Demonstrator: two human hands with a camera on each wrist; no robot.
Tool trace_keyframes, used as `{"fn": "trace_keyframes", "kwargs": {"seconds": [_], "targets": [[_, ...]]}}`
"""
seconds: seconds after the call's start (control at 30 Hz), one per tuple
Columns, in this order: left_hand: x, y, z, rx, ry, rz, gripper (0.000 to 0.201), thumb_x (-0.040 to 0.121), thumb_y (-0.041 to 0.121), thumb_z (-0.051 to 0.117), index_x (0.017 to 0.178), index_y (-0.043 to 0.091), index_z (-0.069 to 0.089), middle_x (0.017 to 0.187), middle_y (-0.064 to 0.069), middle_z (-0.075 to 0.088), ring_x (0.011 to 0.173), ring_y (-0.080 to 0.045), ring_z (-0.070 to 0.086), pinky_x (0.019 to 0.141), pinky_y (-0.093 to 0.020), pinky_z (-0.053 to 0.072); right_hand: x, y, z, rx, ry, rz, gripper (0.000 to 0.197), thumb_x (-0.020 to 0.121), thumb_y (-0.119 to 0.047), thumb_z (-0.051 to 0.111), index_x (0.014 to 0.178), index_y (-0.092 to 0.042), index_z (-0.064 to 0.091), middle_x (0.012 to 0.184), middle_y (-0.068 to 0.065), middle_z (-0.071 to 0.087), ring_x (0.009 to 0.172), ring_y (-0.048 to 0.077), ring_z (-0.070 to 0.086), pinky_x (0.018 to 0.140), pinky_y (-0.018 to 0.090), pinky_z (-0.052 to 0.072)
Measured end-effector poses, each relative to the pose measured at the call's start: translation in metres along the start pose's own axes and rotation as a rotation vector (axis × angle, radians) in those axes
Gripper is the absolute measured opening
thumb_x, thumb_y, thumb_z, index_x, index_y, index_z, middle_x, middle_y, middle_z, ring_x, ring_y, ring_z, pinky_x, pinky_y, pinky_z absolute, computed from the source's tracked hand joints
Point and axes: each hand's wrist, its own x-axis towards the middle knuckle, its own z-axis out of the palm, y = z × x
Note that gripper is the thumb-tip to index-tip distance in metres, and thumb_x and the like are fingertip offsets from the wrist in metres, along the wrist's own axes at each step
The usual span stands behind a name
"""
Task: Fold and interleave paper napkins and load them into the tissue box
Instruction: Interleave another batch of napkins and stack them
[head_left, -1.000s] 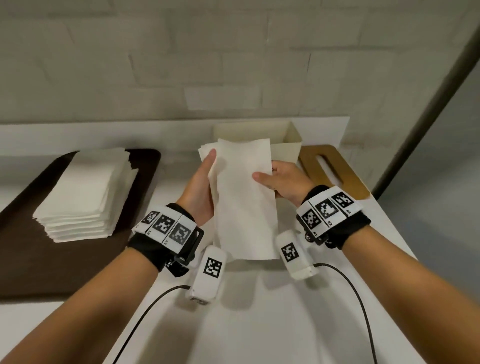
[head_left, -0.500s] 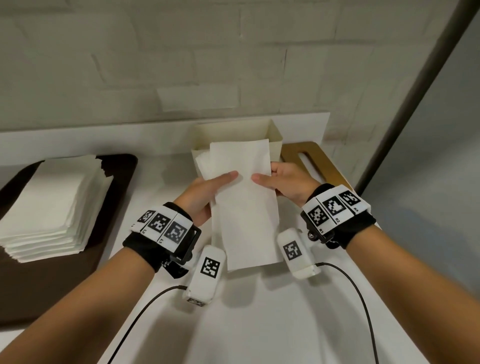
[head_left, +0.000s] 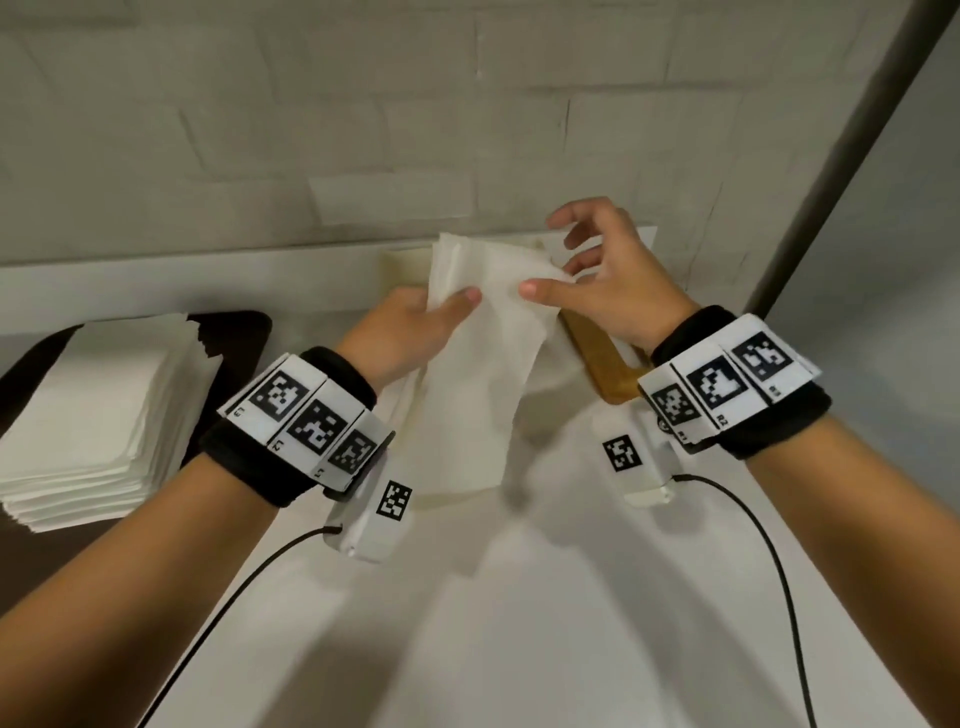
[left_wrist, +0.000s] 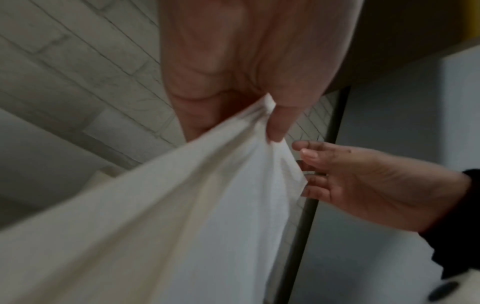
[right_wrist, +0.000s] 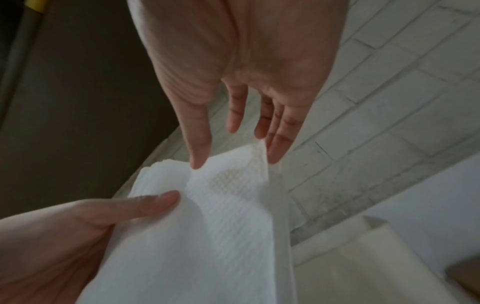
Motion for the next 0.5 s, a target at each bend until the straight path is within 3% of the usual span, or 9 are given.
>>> {"fn": "trace_keyframes", "kwargs": {"seconds": [0.07,0.13,0.2,0.37,0.5], "targets": [[-0.001,0.003,-0.001,-0.295,-0.041,-0.037,0.021,0.093,0.036,0.049,0.089,0.021,0.062,0.091,0.003,0.069,0.077,-0.009,0.066,0.075,-0.024,0.053,-0.001,-0.003,-0.002,0.077,-0.002,0.052,0.058,0.071,-0.017,0.077,0.110,-0.029,0.036,0.102,0.000,0.045,0.084,0.012,0.051,0.075,0.018,0.049],[-0.004,0.004,-0.001,-0.538,-0.092,-0.063,0.022,0.095,0.032,0.045,0.098,0.018,0.062,0.095,0.002,0.070,0.078,-0.009,0.069,0.074,-0.026,0.057,-0.005,-0.001,-0.001,0.213,-0.015,0.164,0.061,0.070,-0.018,0.078,0.111,-0.030,0.035,0.099,0.000,0.054,0.089,0.016,0.059,0.087,0.028,0.051],[-0.004,0.000,0.001,-0.568,-0.078,-0.077,0.028,0.096,0.034,0.042,0.107,0.015,0.061,0.097,0.001,0.069,0.081,-0.010,0.069,0.070,-0.024,0.057,-0.012,0.004,0.007,0.314,-0.031,0.268,0.061,0.071,-0.015,0.077,0.111,-0.028,0.033,0.102,0.006,0.059,0.094,0.022,0.061,0.093,0.039,0.050],[-0.003,-0.007,0.002,-0.616,0.020,-0.112,0.042,0.097,0.035,0.040,0.128,0.008,0.051,0.119,-0.009,0.064,0.094,-0.018,0.065,0.076,-0.030,0.055,-0.034,0.016,0.030,0.292,-0.057,0.348,0.065,0.072,-0.009,0.076,0.113,-0.023,0.027,0.114,0.010,0.057,0.096,0.019,0.058,0.085,0.033,0.051],[0.000,-0.010,-0.002,-0.653,0.110,-0.102,0.041,0.098,0.035,0.037,0.130,0.011,0.049,0.116,-0.007,0.064,0.099,-0.021,0.064,0.077,-0.032,0.053,-0.041,0.023,0.035,0.284,-0.169,0.394,0.061,0.074,-0.008,0.074,0.122,-0.017,0.037,0.109,-0.001,0.060,0.096,0.012,0.060,0.087,0.029,0.052]]}}
